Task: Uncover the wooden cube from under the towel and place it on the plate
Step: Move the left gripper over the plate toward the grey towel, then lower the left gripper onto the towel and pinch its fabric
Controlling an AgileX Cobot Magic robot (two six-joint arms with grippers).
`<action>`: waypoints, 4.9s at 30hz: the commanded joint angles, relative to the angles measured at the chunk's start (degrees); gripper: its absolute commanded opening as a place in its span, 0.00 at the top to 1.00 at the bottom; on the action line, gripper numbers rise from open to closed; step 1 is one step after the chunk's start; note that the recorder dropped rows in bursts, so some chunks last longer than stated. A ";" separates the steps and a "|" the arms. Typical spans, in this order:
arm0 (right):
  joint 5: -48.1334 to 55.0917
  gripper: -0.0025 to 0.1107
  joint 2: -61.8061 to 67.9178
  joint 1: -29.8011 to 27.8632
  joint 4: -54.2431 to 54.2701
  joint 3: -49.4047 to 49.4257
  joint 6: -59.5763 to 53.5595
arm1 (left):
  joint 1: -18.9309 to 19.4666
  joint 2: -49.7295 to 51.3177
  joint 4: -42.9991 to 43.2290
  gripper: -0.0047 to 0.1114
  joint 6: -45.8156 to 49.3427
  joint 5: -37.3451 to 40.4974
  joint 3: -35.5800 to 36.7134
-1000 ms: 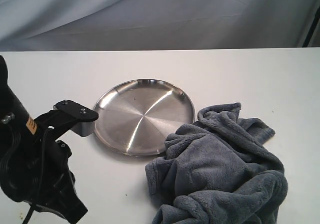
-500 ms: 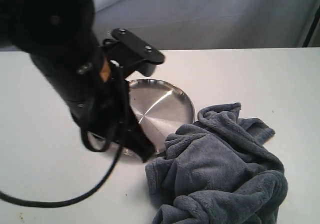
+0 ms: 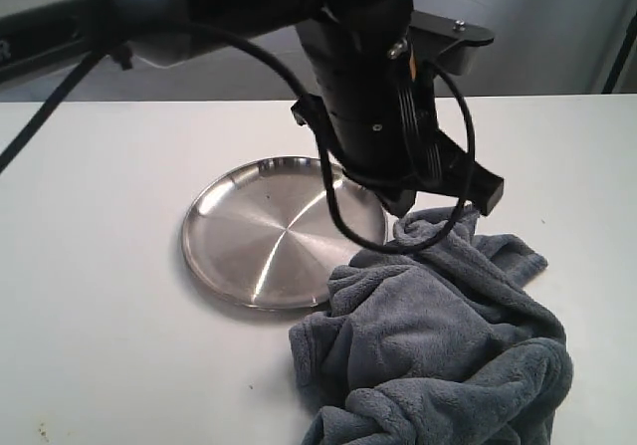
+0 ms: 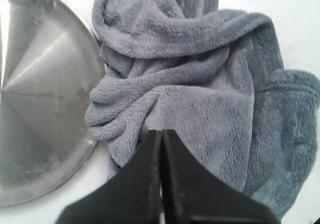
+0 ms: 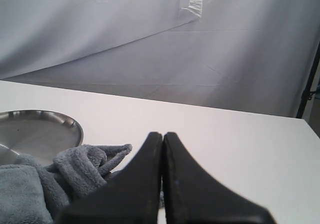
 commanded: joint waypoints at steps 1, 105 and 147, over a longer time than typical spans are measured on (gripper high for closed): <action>-0.36 0.98 -0.22 0.16 0.33 0.20 -0.04 | 4.79 2.38 -3.32 0.96 -2.75 -0.11 -2.68; -0.36 0.98 -0.22 0.16 0.33 0.20 -0.05 | -7.04 -16.69 -0.95 0.57 -1.83 -17.49 40.59; -0.36 0.98 -0.22 0.16 0.33 0.20 -0.05 | -7.04 -11.98 0.26 0.96 0.55 -8.65 30.23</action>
